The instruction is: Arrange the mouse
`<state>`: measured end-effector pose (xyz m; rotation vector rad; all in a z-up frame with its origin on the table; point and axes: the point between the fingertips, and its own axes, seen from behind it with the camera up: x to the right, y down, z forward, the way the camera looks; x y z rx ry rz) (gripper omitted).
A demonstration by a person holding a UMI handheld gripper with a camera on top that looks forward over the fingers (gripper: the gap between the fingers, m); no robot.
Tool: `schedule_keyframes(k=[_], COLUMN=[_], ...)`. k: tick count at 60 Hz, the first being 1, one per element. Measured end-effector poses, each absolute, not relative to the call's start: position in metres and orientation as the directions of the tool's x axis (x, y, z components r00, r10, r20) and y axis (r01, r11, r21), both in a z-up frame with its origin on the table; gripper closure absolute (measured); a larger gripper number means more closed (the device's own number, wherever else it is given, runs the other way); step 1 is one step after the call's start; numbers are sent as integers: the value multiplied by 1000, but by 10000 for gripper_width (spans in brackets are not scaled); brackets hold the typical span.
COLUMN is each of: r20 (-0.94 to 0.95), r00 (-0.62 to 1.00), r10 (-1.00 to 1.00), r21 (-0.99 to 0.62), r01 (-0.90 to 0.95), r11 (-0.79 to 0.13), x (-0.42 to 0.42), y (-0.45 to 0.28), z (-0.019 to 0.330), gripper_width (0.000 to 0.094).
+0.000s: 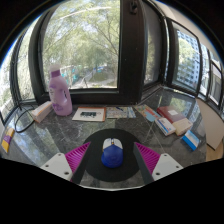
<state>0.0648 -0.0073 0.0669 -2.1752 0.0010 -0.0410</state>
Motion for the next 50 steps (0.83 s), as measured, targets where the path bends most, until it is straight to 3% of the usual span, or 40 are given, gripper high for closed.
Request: schedule_keyframes(k=[19,33,50], r20=[66,74,84], r00=[995,994,995], r10=[-73,-78,-62], r21=[-868,-871,-875], r01=[21,26,44], r11=[-497,-491,-482], x=[43,29,19], y=[-134,-199,-220], z=[153,170,180], gripper_width=[84,81,82])
